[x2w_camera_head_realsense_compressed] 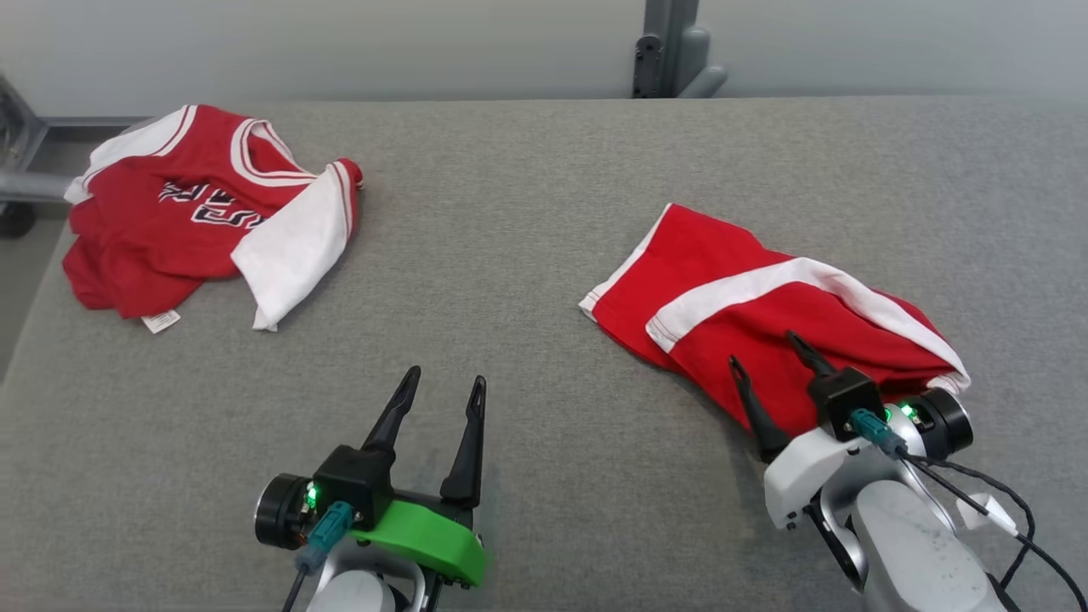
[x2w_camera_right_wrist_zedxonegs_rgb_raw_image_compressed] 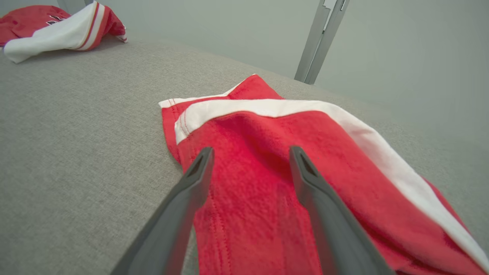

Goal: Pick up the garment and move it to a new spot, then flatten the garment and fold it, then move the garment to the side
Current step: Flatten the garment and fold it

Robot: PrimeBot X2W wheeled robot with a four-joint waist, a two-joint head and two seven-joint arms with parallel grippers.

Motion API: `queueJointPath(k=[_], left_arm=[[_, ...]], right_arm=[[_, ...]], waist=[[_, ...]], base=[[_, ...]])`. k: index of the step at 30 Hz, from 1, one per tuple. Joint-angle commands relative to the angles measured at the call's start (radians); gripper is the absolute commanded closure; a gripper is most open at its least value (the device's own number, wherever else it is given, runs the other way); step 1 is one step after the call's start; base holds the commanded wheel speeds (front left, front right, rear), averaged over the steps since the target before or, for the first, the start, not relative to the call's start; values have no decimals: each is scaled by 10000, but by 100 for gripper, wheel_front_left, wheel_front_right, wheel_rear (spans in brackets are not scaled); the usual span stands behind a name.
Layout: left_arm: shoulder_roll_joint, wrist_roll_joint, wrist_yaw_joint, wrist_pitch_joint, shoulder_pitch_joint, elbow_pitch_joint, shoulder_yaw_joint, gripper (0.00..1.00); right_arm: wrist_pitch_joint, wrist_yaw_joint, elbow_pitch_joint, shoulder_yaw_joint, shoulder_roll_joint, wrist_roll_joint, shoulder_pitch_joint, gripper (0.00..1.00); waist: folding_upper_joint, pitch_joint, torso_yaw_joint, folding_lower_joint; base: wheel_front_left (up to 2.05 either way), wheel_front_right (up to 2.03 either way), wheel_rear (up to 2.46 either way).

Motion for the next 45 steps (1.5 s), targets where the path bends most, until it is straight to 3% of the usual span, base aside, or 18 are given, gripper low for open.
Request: queueJointPath(k=[1,7,8,9,10,12,13,14,24,34,36,39,45], left_arm=[[32,32,12,3,-50,-25,28,0],[31,64,95,3,310,-180,290,0],[31,68,107,3,364,-200,363,0],[31,78,120,1,434,-229,438,0],[31,79,117,3,508,-255,515,0],[31,127,112,3,656,-289,643,0],[31,136,110,3,721,-306,718,0],[31,155,93,3,772,-327,774,0],[29,218,58,3,1031,-442,1002,0],[29,240,57,3,1003,-418,1044,0],[29,240,53,3,990,-408,1057,0],[29,228,34,3,900,-419,1119,0],[29,189,37,3,767,-457,1153,0]], right_arm=[[-35,-15,89,-7,-4,-72,-105,0],[-35,-17,1852,-194,12,-278,-788,0],[-35,-17,2078,-264,-5,-316,-832,8],[-35,-17,2248,-309,1,-360,-866,24],[-35,-17,2383,-361,9,-379,-893,51],[-35,-17,2636,-467,-1,-444,-923,69],[-35,-17,2693,-514,13,-465,-962,88],[-35,-17,2666,-589,39,-470,-990,100],[-37,-15,744,-667,291,-271,-781,100],[-36,-16,-2109,1155,596,804,-511,100],[-36,-16,-2016,1620,617,1100,-389,100],[-36,-16,-928,2402,641,1659,-189,100],[-36,-16,422,2310,672,1861,-284,100]], waist=[[99,25,486,0],[99,-36,1523,0],[99,-54,1645,0],[99,-74,1748,0],[99,-92,1839,0],[99,-128,1965,0],[99,-135,1995,0],[99,-146,2018,0],[99,-207,1812,0],[99,-223,1684,0],[99,-237,1709,0],[99,-155,1800,0],[99,56,1861,0]], base=[[0,0,0],[0,0,0],[0,0,0],[0,0,0],[0,0,0],[0,0,0],[0,0,0],[0,0,0],[0,0,0],[0,0,0],[0,0,0],[0,0,0],[0,0,0]])
